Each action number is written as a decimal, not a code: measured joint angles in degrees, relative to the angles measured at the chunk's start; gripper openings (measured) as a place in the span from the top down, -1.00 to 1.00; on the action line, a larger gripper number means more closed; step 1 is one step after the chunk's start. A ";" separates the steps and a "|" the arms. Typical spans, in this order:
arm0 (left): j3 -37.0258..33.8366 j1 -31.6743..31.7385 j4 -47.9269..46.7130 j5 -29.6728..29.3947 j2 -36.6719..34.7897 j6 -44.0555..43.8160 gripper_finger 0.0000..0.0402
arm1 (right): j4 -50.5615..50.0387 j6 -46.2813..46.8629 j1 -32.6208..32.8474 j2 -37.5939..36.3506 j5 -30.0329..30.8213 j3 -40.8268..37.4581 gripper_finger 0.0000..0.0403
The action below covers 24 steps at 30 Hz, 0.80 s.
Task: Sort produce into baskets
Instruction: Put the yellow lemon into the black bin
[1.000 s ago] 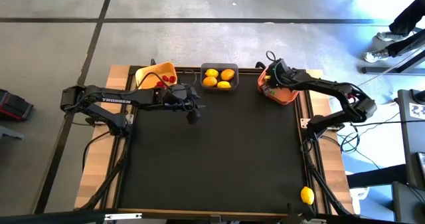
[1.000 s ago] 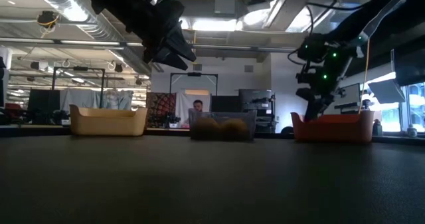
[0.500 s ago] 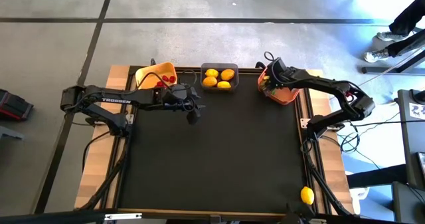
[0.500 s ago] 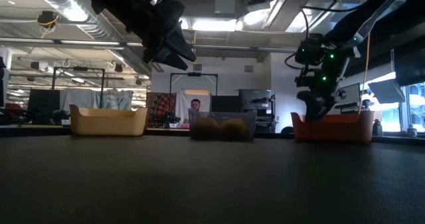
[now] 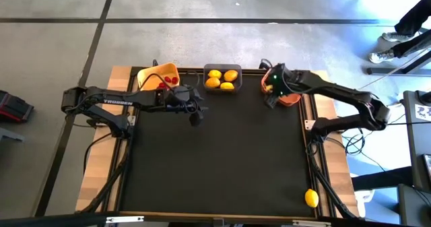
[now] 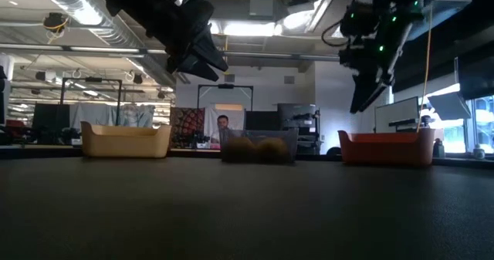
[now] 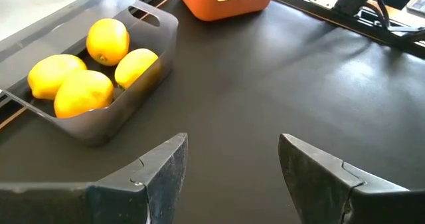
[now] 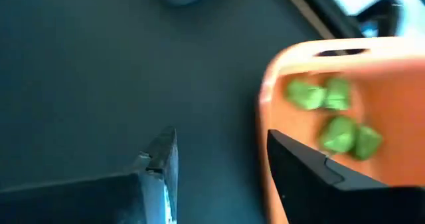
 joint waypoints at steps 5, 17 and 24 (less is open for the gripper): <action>0.00 -1.28 0.00 0.02 0.00 0.82 -0.16 | -5.83 4.05 7.49 -2.64 -2.08 -0.01 0.17; 0.00 -1.86 -0.04 0.02 0.00 2.38 -0.16 | -11.39 17.70 29.76 -4.87 -11.63 -0.03 0.17; 0.00 -1.88 -0.07 0.02 0.00 2.30 -0.16 | -11.21 28.91 40.87 -4.85 -11.57 -0.05 0.17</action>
